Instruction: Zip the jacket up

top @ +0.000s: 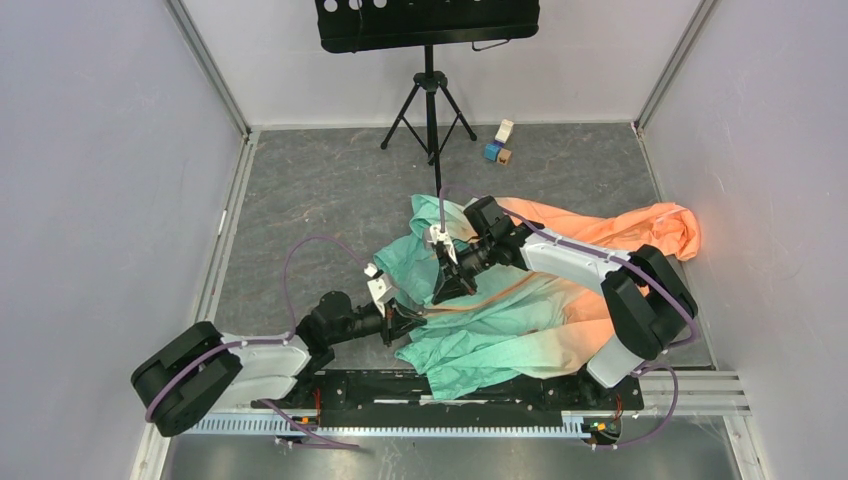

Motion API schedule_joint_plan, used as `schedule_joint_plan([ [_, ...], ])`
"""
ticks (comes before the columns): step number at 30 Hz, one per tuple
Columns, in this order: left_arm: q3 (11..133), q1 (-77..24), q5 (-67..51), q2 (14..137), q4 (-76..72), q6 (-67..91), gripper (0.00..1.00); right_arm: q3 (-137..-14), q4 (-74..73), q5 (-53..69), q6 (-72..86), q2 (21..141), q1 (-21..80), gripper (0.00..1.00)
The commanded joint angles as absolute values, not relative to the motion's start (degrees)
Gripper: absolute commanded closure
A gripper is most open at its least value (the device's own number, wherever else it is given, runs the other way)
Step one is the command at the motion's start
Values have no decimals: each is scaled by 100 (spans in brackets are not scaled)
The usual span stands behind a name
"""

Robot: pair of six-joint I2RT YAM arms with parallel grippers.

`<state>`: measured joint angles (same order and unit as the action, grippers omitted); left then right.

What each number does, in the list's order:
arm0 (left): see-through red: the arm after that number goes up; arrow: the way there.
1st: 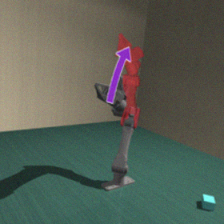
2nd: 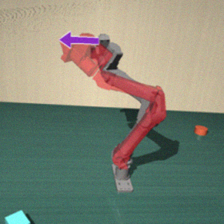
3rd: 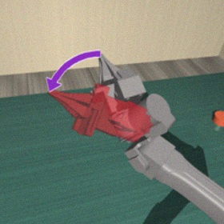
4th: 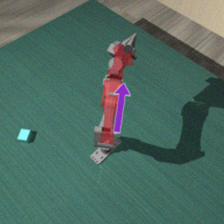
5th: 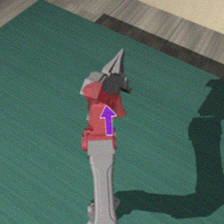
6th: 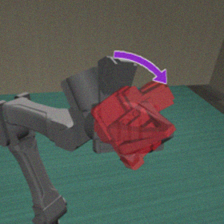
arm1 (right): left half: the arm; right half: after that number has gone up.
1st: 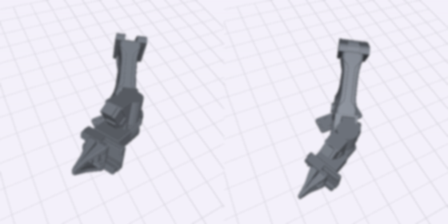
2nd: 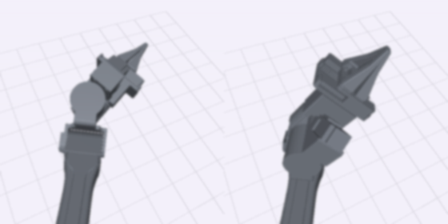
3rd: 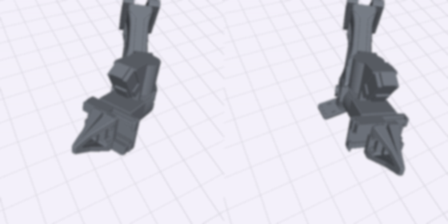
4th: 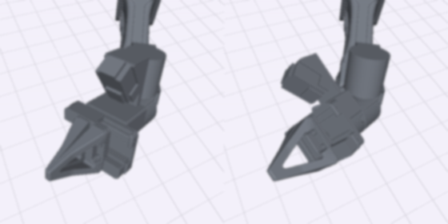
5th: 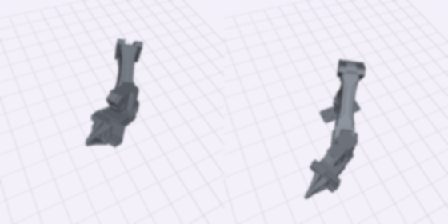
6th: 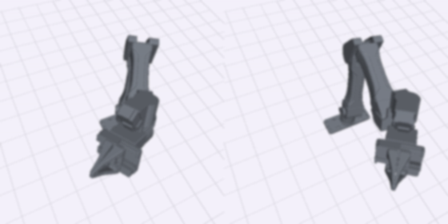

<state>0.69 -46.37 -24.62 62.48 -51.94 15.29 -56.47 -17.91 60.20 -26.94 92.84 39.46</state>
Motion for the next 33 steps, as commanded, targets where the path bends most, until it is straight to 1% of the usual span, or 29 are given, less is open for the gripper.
schedule_joint_plan([
  [1,26,-4658,-2780,6568,-6199,1094,98,-5726,-2026,6506,-3273,9037,3948,100],
  [4,9,-4658,-3001,6712,-6514,1175,98,-5620,-2044,6459,-3514,8952,3972,100],
  [10,9,-4658,-3265,6839,-6680,1274,98,-5466,-1977,6540,-3916,8791,3981,100],
  [15,43,-4658,-3166,6848,-6541,1274,98,-5540,-2338,6572,-4270,8823,3979,100],
  [19,10,-4658,-2847,6596,-6246,1212,98,-5419,-2237,6487,-4254,8694,3981,100],
  [24,99,-4658,-2626,6251,-5542,1021,98,-5417,-2249,6511,-4285,8659,3974,100],
  [33,151,-4656,-2672,6591,-5743,1079,98,-5280,-1987,6564,-4087,8510,3973,100],
])
